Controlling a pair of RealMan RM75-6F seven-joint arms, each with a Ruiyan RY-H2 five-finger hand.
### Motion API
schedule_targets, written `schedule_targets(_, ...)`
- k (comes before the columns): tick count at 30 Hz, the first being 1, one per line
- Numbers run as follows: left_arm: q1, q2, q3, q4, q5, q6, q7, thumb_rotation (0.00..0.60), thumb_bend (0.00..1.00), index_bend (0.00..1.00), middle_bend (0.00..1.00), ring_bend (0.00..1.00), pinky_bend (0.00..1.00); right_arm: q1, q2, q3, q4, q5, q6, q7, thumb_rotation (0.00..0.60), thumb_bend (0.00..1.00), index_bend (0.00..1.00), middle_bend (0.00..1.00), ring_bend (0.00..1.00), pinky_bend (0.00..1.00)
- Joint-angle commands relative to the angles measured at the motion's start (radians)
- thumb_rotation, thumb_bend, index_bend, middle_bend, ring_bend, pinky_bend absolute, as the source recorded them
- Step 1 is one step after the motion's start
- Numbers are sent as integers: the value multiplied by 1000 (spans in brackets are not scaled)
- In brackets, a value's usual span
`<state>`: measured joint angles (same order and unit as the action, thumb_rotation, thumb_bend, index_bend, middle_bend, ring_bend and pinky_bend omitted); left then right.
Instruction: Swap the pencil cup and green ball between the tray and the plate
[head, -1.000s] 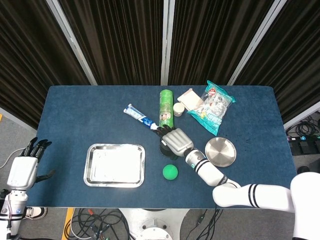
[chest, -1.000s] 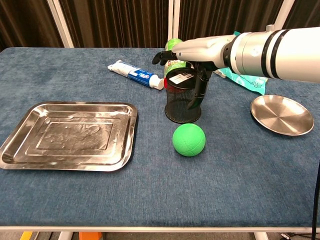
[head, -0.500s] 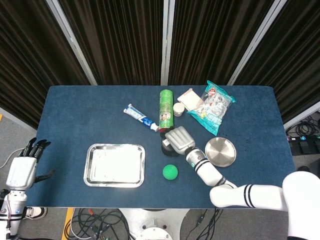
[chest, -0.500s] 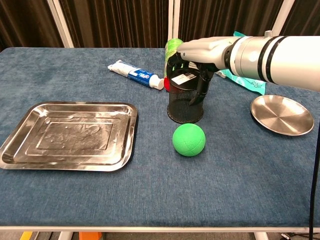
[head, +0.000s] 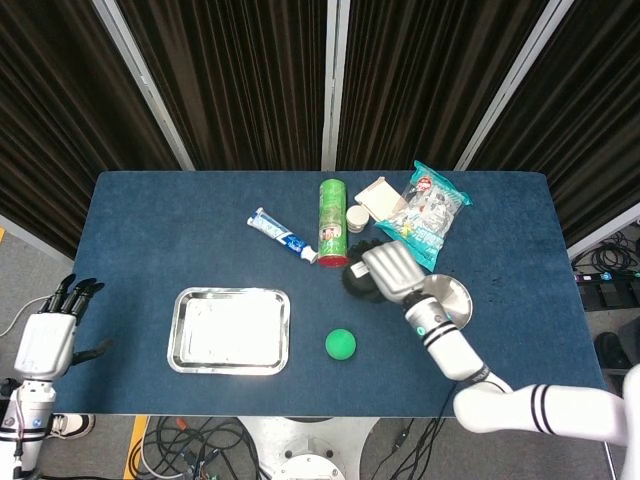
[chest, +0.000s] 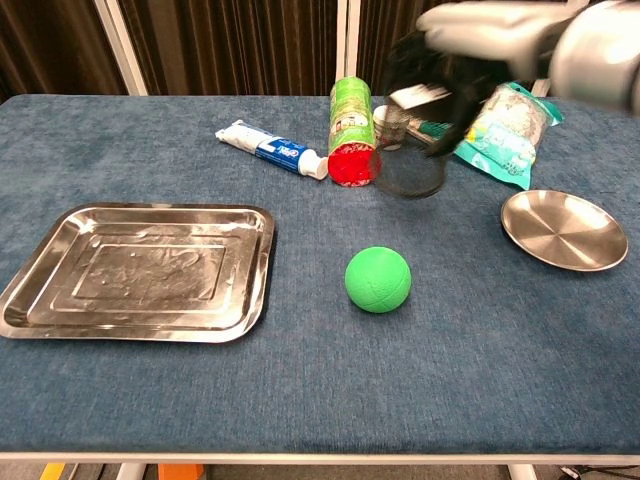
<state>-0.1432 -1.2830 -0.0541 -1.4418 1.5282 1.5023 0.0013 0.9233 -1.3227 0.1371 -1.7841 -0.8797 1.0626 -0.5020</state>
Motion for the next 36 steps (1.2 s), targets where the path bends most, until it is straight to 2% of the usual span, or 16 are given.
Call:
schedule_targets(1, -2, 1, 0, -5, 4, 0, 4, 600, 89, 167, 129, 45, 261, -100, 96, -58, -53, -49, 67, 39, 600, 174, 437, 404, 328, 559)
schedule_targets(7, -10, 2, 2, -20, 7, -11, 24, 600, 89, 167, 129, 45, 261, -207, 122, -127, -15, -93, 94, 101, 600, 173, 438, 407, 326, 559)
schedule_targets(12, -16, 0, 2, -29, 7, -20, 37, 600, 89, 167, 129, 45, 262, -260, 116, -148, 16, -127, 103, 127, 600, 173, 438, 407, 326, 559)
schedule_targets(22, -16, -6, 3, -18, 2, -23, 30, 600, 89, 167, 129, 45, 261, -284, 90, -128, 61, -114, 52, 124, 600, 174, 438, 407, 326, 556)
schedule_targets(27, -15, -6, 0, -10, -9, -27, 21, 600, 89, 167, 129, 45, 261, -283, 69, -108, 87, -109, 25, 124, 600, 135, 418, 388, 285, 502)
schedule_targets(33, -14, -7, 1, -6, -9, -26, 18, 600, 89, 167, 129, 45, 261, -288, 72, -97, 91, -111, 7, 122, 600, 88, 276, 285, 149, 369)
schedule_targets(36, -16, -7, -1, -5, -11, -26, 19, 600, 89, 167, 129, 45, 261, -295, 83, -92, 85, -127, 0, 143, 600, 45, 139, 186, 33, 219)
